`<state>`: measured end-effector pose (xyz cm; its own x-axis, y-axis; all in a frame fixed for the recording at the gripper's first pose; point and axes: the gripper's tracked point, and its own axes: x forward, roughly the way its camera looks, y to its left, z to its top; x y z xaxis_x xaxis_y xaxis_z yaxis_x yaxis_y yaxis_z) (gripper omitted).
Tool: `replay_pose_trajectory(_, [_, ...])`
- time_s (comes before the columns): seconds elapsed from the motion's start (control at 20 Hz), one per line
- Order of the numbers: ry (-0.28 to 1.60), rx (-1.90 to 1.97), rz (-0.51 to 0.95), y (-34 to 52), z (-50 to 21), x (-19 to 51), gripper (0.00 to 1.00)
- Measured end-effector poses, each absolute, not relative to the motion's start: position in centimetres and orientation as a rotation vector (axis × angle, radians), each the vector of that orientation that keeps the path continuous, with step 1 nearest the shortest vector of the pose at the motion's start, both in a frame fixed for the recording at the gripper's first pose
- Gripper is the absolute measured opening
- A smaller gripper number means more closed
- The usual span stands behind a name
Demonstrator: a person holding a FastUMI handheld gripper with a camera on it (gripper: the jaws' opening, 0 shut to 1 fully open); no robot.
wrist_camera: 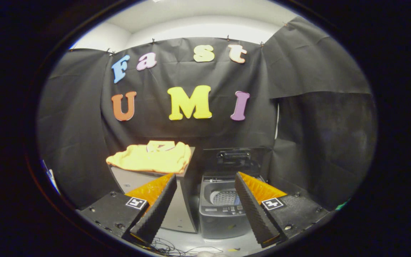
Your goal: Put the clothes into the washing machine and then close the washing machine lid.
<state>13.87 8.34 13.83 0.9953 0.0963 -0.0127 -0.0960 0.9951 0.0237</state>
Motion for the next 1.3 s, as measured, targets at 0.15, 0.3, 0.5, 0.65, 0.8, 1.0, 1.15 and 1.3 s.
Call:
replay_pose_trajectory(0.15, [0.041, 0.023, 0.152, 11.1, 16.2, 18.0, 1.0])
replay_pose_trajectory(0.3, [0.061, 0.014, 0.198, 14.4, 18.1, 22.5, 1.0])
replay_pose_trajectory(0.5, [0.152, 0.015, 0.213, 18.9, 19.0, 28.9, 1.0])
replay_pose_trajectory(0.65, [0.209, 0.048, 0.249, 23.3, 19.5, 33.4, 1.0])
replay_pose_trajectory(0.8, [0.263, 0.063, 0.267, 27.4, 19.3, 37.3, 1.0])
replay_pose_trajectory(1.0, [0.337, 0.078, 0.253, 31.4, 17.6, 42.1, 1.0])
replay_pose_trajectory(1.15, [0.407, 0.071, 0.227, 33.6, 15.2, 45.0, 1.0])
replay_pose_trajectory(1.3, [0.462, 0.018, 0.203, 35.2, 12.6, 47.0, 1.0])
